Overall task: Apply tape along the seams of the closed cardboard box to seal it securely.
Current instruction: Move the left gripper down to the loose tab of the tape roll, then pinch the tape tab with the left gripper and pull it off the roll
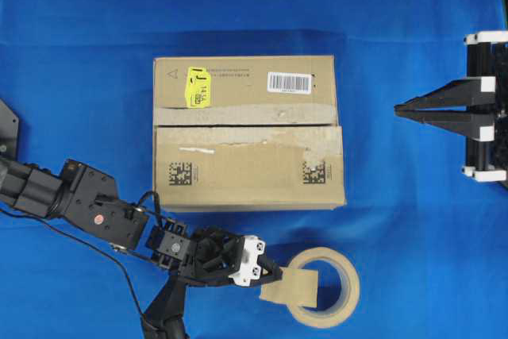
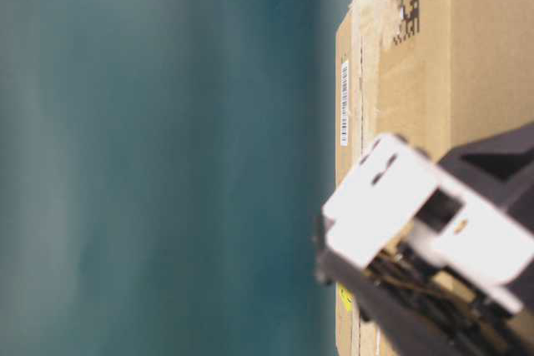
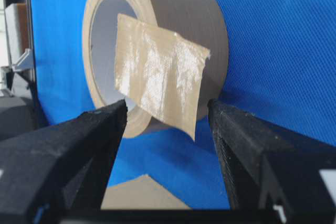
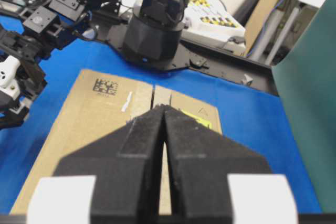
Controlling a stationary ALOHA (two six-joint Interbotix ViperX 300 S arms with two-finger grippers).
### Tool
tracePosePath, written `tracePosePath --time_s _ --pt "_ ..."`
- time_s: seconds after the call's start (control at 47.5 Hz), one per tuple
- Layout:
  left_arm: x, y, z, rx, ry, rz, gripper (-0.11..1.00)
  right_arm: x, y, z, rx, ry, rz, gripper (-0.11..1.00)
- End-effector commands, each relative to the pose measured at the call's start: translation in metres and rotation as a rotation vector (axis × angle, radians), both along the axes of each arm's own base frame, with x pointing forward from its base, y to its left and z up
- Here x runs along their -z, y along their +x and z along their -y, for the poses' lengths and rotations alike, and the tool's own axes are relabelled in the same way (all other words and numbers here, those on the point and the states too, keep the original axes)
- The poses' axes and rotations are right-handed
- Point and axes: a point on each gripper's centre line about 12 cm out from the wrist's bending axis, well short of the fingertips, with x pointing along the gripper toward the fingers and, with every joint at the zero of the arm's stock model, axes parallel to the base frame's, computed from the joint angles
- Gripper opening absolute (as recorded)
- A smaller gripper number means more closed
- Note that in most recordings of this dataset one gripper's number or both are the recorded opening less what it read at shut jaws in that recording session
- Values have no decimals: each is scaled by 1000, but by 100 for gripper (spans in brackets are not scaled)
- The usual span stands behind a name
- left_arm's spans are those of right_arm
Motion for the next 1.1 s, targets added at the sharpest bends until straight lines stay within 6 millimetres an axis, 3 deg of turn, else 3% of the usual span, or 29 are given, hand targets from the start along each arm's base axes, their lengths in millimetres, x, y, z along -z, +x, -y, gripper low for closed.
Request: tracePosePath --time_s 0.0,0.147,0.421,0.695,1.074 --pt "-10 5 2 0 -11 29 60 -5 3 -1 -4 2 12 0" --pt "-9 4 2 2 -8 25 52 -4 4 -1 -6 3 9 0" --pt "-5 0 1 4 2 -1 1 -4 4 -4 -18 11 9 0" --pt "-16 1 3 5 -9 23 1 -2 6 -5 -21 13 -1 0" --pt "-94 0 1 -1 -83 185 1 -1 6 -8 -35 22 -6 0"
